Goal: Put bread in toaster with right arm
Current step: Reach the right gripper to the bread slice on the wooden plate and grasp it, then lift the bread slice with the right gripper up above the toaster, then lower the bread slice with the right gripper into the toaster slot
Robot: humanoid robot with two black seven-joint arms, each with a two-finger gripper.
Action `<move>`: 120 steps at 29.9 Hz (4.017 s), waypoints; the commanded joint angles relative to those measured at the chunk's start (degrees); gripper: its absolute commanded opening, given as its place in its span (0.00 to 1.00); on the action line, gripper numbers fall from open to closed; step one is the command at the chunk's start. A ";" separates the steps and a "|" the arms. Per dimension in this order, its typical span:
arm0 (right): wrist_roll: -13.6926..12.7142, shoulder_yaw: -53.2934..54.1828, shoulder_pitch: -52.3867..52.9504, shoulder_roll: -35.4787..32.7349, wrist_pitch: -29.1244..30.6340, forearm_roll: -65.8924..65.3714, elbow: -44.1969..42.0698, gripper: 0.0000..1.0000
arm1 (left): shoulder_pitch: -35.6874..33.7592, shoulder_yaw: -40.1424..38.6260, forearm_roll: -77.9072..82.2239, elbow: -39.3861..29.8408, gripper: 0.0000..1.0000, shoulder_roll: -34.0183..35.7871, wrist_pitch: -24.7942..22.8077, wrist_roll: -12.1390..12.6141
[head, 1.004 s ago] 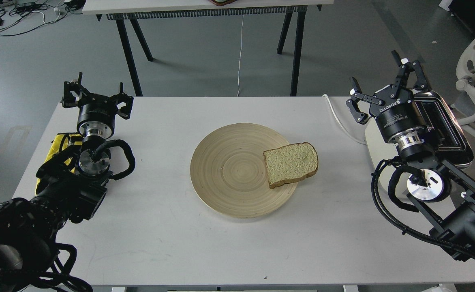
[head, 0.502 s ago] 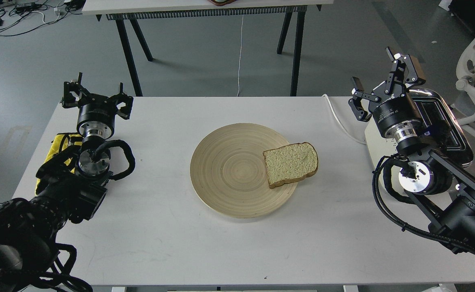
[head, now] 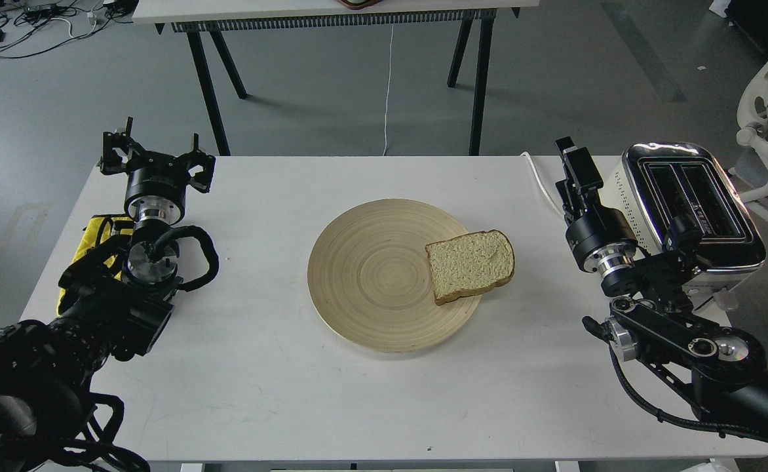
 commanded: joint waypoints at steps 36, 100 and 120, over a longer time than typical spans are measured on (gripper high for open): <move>-2.46 -13.97 0.02 9.16 -0.12 -0.10 -11.00 0.35 | -0.01 0.00 0.00 -0.02 1.00 0.00 0.00 0.04; -0.79 -18.63 9.51 -44.11 -0.12 -7.31 9.04 0.12 | -0.01 0.00 0.00 -0.02 1.00 0.00 0.00 0.04; -0.88 -17.93 10.39 -39.53 -0.12 -7.04 6.66 0.12 | -0.01 0.00 0.00 0.07 1.00 0.00 0.00 -0.05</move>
